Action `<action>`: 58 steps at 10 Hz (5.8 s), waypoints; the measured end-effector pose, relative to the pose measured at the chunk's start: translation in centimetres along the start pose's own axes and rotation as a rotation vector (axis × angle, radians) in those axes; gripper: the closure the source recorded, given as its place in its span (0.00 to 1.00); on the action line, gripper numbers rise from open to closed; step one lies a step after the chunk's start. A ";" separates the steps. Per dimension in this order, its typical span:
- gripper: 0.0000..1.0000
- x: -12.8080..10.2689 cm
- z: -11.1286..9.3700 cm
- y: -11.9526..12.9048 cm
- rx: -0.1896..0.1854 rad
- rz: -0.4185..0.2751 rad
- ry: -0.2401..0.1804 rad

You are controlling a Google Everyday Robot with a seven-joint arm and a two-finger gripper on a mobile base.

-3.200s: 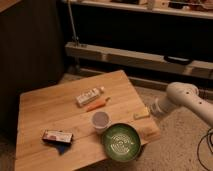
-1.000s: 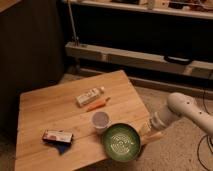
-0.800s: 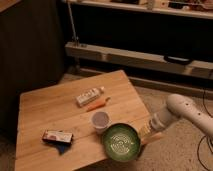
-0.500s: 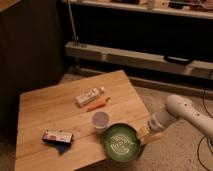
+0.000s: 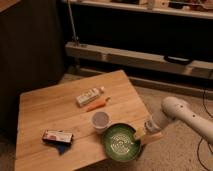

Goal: Drag the ceramic bowl in a circle

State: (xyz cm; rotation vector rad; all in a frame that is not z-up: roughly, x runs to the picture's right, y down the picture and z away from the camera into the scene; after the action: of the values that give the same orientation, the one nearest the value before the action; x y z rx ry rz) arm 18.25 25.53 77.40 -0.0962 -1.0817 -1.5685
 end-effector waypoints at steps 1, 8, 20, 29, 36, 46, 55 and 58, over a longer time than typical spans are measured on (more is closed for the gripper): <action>0.53 0.3 0.3 -0.1 -0.005 -0.007 -0.002; 0.95 1.6 1.2 -1.5 -0.060 -0.038 0.004; 1.00 16.4 -2.2 -1.9 -0.230 -0.021 0.172; 1.00 4.0 -8.4 9.8 -0.334 0.222 0.166; 1.00 -0.2 2.4 -0.9 -0.314 -0.020 -0.043; 1.00 16.0 0.8 -9.4 -0.342 -0.203 0.046; 1.00 10.6 -11.1 8.2 -0.501 0.110 0.131; 1.00 4.1 -9.7 9.4 -0.477 0.148 0.100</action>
State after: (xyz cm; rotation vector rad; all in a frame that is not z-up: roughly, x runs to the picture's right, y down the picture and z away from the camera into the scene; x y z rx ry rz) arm 29.19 16.93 79.69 -0.4059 -0.5921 -1.6491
